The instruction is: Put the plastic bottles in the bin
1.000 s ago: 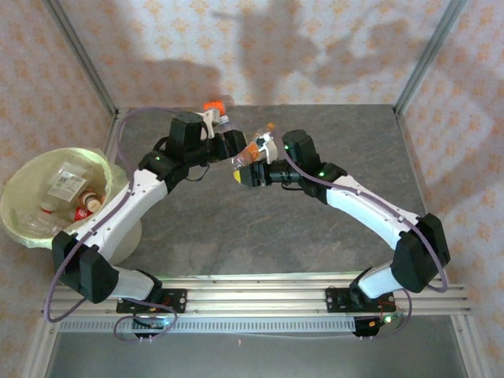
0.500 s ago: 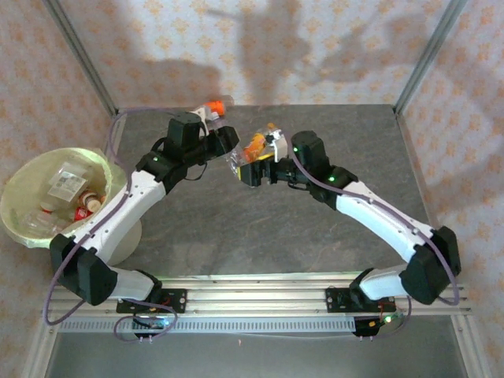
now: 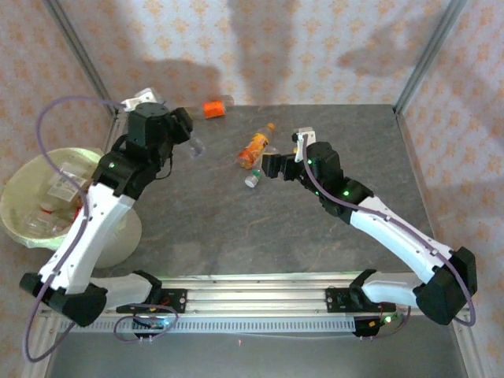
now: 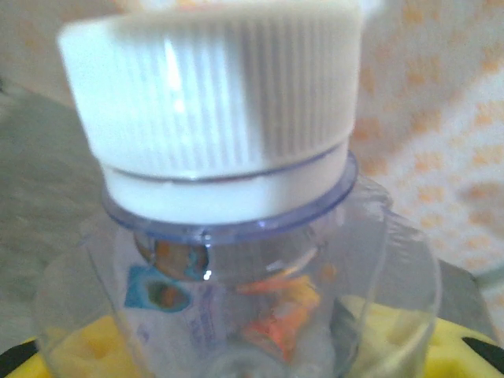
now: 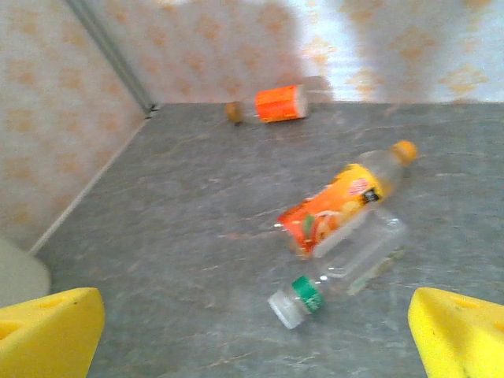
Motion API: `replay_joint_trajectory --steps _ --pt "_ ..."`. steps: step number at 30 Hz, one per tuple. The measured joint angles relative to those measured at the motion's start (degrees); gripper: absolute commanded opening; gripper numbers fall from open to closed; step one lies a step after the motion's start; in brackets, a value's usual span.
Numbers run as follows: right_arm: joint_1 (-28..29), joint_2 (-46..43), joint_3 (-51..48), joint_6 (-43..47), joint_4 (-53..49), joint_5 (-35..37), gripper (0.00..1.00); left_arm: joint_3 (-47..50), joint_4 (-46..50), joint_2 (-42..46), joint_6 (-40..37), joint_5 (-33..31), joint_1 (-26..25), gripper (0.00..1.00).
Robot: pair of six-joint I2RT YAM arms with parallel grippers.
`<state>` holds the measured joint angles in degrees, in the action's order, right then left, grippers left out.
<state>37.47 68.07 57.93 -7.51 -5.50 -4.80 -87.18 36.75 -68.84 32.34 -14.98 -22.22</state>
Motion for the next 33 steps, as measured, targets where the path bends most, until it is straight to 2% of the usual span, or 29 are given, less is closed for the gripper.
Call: replay_joint_trajectory --steps 5,8,12,19,23,33 --pt "0.0 -0.4 -0.5 -0.5 -0.1 5.1 1.00 0.0 1.3 5.5 -3.8 -12.3 2.0 0.50" --pt "0.0 -0.4 -0.5 -0.7 -0.3 7.8 1.00 0.0 3.4 8.6 -4.1 -16.3 9.7 0.50" --pt "0.0 -0.4 -0.5 -1.3 -1.8 10.8 1.00 0.3 5.8 13.1 -4.7 -17.6 21.5 0.51" --pt "0.0 -0.4 -0.5 -2.4 -2.7 12.0 1.00 -1.5 11.2 13.5 -7.6 -18.6 33.7 0.50" --pt "0.0 0.3 -0.5 -2.4 -2.8 12.4 1.00 -2.2 15.3 10.8 -8.0 -15.5 40.9 0.52" --pt "0.0 2.8 1.3 -2.4 -5.0 12.3 1.00 -2.2 21.2 7.1 -6.9 4.7 59.2 0.54"
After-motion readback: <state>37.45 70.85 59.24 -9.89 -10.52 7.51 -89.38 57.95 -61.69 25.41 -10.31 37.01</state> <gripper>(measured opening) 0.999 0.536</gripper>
